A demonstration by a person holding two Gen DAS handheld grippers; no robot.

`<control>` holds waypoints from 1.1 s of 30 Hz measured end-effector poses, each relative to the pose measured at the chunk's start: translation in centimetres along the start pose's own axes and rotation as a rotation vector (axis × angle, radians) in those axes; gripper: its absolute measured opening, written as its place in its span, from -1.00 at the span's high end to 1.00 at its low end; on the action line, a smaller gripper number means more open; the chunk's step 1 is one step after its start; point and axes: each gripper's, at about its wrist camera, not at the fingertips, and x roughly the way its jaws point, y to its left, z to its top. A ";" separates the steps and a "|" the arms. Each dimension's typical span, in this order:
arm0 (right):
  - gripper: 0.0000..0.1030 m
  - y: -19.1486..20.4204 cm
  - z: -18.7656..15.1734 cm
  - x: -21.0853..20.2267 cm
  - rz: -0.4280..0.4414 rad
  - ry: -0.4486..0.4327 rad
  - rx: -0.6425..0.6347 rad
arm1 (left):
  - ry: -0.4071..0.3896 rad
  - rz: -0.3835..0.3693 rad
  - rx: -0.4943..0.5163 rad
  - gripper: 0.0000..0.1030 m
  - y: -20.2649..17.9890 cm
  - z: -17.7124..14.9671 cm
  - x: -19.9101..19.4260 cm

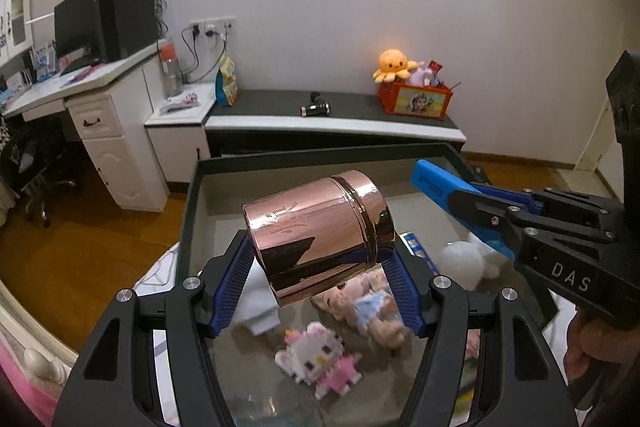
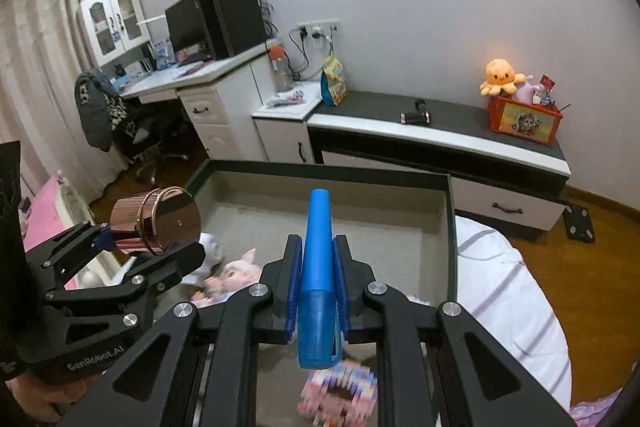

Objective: Organize rigid objects
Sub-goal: 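Lower rose-gold cup into box with left tool while right tool drops blue brush, then withdraw both tools from the box back toward the white charger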

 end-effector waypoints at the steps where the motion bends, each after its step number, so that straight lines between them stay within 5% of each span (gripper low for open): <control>1: 0.70 -0.2 0.0 0.4 -0.001 0.007 0.002 | 0.009 -0.002 0.001 -0.28 0.1 0.0 0.4; 8: 0.67 -0.4 -0.2 1.6 -0.036 0.039 0.013 | 0.056 0.038 0.010 -0.36 0.2 -0.2 2.3; 9: 0.49 -0.4 -0.3 1.5 -0.045 0.042 0.016 | 0.053 0.039 0.012 -0.48 0.2 -0.1 2.1; 10: -0.05 -0.4 -0.3 1.3 -0.053 0.039 0.020 | 0.041 0.043 0.012 -0.52 0.2 -0.3 1.7; 13: -0.58 -1.1 -0.5 0.4 -0.088 0.012 0.043 | 0.013 0.062 0.003 -0.90 0.7 -0.6 0.2; 18: -1.00 -1.2 -1.4 -2.0 -0.094 -0.020 0.083 | -0.046 0.057 -0.011 -1.00 1.1 -1.5 -3.2; 33: -1.00 1.2 -5.8 -10.1 -0.094 -0.084 0.110 | -0.095 0.045 -0.055 -1.00 1.2 -6.6 -11.1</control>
